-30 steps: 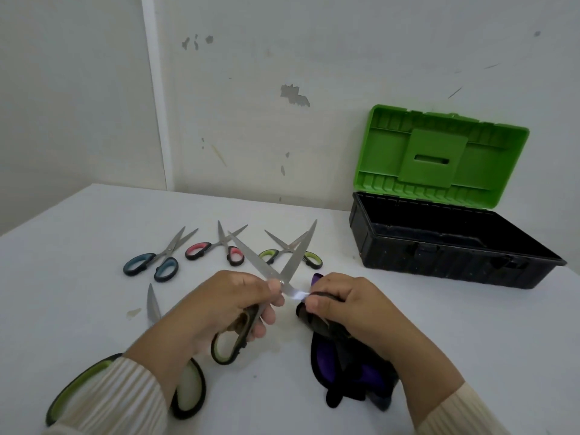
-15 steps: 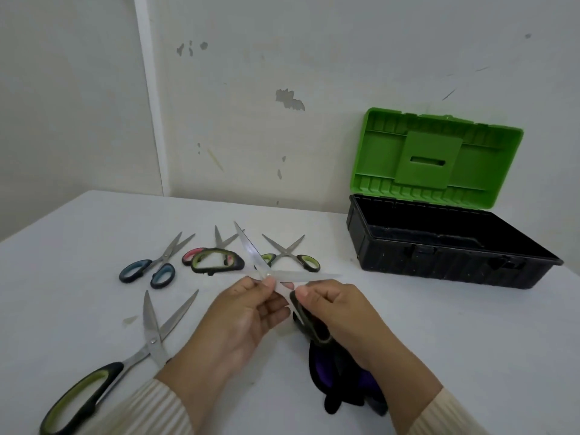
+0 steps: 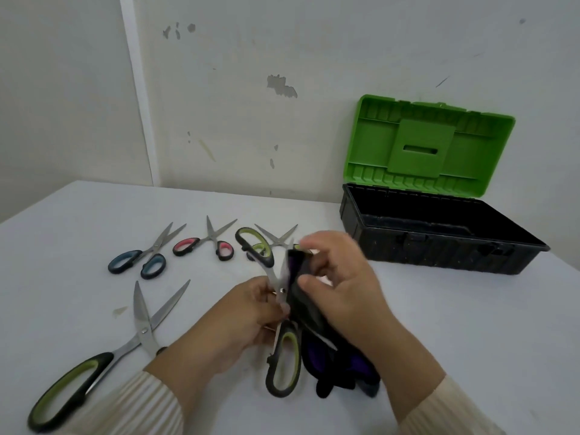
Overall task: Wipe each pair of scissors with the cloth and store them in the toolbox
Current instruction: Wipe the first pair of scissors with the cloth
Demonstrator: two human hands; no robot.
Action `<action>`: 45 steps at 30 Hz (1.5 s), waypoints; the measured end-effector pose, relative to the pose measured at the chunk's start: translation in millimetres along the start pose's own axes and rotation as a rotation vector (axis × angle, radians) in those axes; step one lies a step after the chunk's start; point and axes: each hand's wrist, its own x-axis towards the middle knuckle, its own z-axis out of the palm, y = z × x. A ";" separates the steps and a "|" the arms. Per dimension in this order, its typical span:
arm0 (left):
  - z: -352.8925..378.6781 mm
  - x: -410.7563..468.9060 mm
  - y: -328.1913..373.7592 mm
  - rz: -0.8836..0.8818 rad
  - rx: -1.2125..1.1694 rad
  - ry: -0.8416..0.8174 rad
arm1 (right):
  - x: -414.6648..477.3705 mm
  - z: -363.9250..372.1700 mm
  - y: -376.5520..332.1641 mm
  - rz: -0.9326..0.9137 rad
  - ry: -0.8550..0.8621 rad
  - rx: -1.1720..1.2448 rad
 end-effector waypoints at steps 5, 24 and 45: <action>4.2 0.1 -3.2 0.084 0.235 0.042 | 4.1 15.3 17.7 0.028 -0.087 -0.290; -1.1 0.5 -0.3 0.131 0.204 0.005 | 13.5 -5.7 40.3 0.213 0.260 -0.319; 1.2 2.0 -3.2 0.179 0.195 0.036 | 6.9 10.6 24.2 0.116 0.136 -0.248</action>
